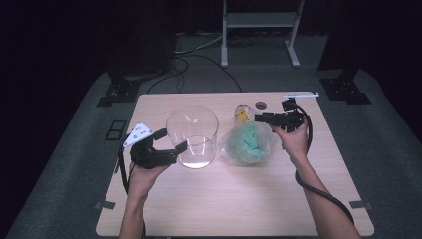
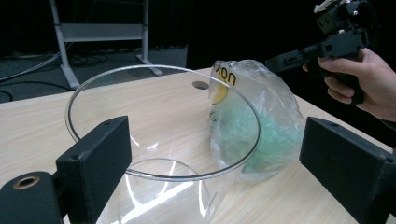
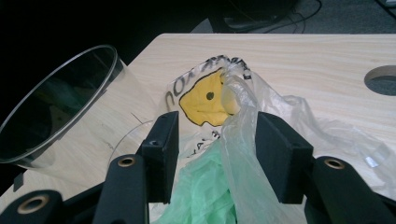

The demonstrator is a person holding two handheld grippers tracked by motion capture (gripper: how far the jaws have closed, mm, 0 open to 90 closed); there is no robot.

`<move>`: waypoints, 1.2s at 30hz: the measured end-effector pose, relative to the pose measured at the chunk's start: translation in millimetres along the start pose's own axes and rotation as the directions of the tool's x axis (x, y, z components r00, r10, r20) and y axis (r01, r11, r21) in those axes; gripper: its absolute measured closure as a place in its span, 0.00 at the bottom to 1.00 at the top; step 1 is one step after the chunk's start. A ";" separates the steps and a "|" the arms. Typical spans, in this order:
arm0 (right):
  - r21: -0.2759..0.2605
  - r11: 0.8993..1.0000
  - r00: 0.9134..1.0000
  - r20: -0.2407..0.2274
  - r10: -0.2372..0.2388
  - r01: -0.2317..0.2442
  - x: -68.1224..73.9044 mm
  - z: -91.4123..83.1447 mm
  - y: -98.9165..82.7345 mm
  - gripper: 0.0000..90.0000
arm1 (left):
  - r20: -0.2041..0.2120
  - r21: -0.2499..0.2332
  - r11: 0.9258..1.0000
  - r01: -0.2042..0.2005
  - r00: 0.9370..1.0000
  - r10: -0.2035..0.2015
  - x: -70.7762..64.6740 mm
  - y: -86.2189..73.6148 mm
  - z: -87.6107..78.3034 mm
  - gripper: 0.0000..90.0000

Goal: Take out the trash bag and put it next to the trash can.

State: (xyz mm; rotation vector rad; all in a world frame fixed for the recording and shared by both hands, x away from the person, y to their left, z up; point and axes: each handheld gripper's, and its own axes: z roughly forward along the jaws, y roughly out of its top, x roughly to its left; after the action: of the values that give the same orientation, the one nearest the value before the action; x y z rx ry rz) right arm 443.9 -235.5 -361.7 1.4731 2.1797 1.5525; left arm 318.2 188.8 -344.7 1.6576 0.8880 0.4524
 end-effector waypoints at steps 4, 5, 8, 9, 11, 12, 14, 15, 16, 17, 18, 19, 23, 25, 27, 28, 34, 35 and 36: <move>-0.008 1.000 1.000 0.006 0.002 -0.002 -2.4 -6.6 1.1 0.54 | 0.000 0.000 1.000 0.000 1.000 0.000 -0.3 0.3 -0.3 0.09; -0.014 1.000 1.000 0.005 0.002 -0.002 -3.2 -8.1 1.3 0.54 | 0.000 -0.001 1.000 0.001 1.000 -0.001 -0.3 0.3 -0.3 0.09; -0.015 1.000 1.000 0.009 0.003 -0.002 -5.1 -11.8 1.0 0.54 | 0.001 0.002 1.000 -0.002 1.000 0.002 -0.3 0.1 0.0 0.09; -0.013 1.000 1.000 0.010 0.002 -0.002 -5.8 -12.6 0.6 0.54 | 0.000 0.003 1.000 -0.003 1.000 0.003 -0.4 0.1 0.2 0.09; -0.014 1.000 1.000 0.009 0.001 -0.001 -6.9 -14.3 -0.9 0.54 | 0.001 0.003 1.000 -0.002 1.000 0.002 -0.6 -0.1 0.5 0.09; -0.013 1.000 1.000 0.007 0.000 0.000 -7.4 -15.0 -1.8 0.54 | 0.001 0.004 1.000 -0.003 1.000 0.003 -0.7 -0.2 0.7 0.09; -0.011 1.000 1.000 0.005 0.000 0.000 -8.2 -16.4 -3.8 0.54 | 0.001 0.005 1.000 -0.004 1.000 0.004 -1.1 -0.1 1.0 0.09; -0.011 1.000 1.000 0.003 0.001 -0.001 -8.6 -17.2 -4.9 0.54 | 0.002 0.006 1.000 -0.006 1.000 0.006 -1.2 -0.1 1.2 0.09; -0.011 1.000 1.000 0.002 0.000 0.000 -8.9 -17.5 -5.9 0.54 | 0.002 0.006 1.000 -0.006 1.000 0.006 -1.2 -0.1 1.2 0.09; -0.011 1.000 1.000 0.002 0.000 0.000 -8.9 -17.5 -5.9 0.54 | 0.002 0.008 1.000 -0.006 1.000 0.006 -1.5 -0.1 1.4 0.09; -0.005 1.000 1.000 0.001 -0.002 0.002 -8.7 -17.7 -7.5 0.54 | 0.004 0.008 1.000 -0.006 1.000 0.006 -1.6 -0.2 1.5 0.09; -0.002 1.000 1.000 0.002 -0.005 0.005 -8.6 -17.8 -8.5 0.54 | 0.007 0.009 1.000 -0.005 1.000 0.005 -1.7 -0.1 1.6 0.09; -0.003 1.000 1.000 -0.009 -0.011 0.011 -8.7 -20.4 -11.9 0.54 | 0.009 0.008 1.000 -0.005 1.000 0.005 -2.2 0.0 1.7 0.09; -0.001 1.000 1.000 -0.009 -0.015 0.015 -8.5 -22.1 -13.6 0.54 | 0.009 0.009 1.000 -0.005 1.000 0.005 -2.0 -0.1 1.7 0.09; -0.001 1.000 1.000 -0.012 -0.020 0.020 -8.9 -23.8 -15.7 0.54 | 0.008 0.012 1.000 -0.007 1.000 0.007 -1.7 -0.2 1.7 0.09; -0.001 1.000 1.000 -0.013 -0.019 0.019 -8.9 -24.8 -16.9 0.54 | 0.008 0.012 1.000 -0.006 1.000 0.006 -1.7 -0.3 1.8 0.09; -0.001 1.000 1.000 -0.015 -0.022 0.022 -13.0 -31.9 -25.2 0.54 | 0.011 0.013 1.000 -0.004 1.000 0.004 -2.1 -0.4 2.3 0.09; 0.002 1.000 1.000 -0.014 -0.020 0.020 -14.0 -33.0 -26.5 0.54 | 0.011 0.015 1.000 -0.003 1.000 0.003 -2.3 -0.6 2.7 0.09; 0.002 1.000 1.000 -0.016 -0.016 0.016 -15.1 -34.2 -27.9 0.54 | 0.012 0.016 1.000 -0.003 1.000 0.003 -2.3 -0.7 3.1 0.09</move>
State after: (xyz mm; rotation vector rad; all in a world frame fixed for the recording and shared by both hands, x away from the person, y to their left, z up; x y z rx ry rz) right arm 415.1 -270.4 -373.0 1.4455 2.1967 1.5624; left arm 318.7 185.1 -346.0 1.6748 0.8828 0.4382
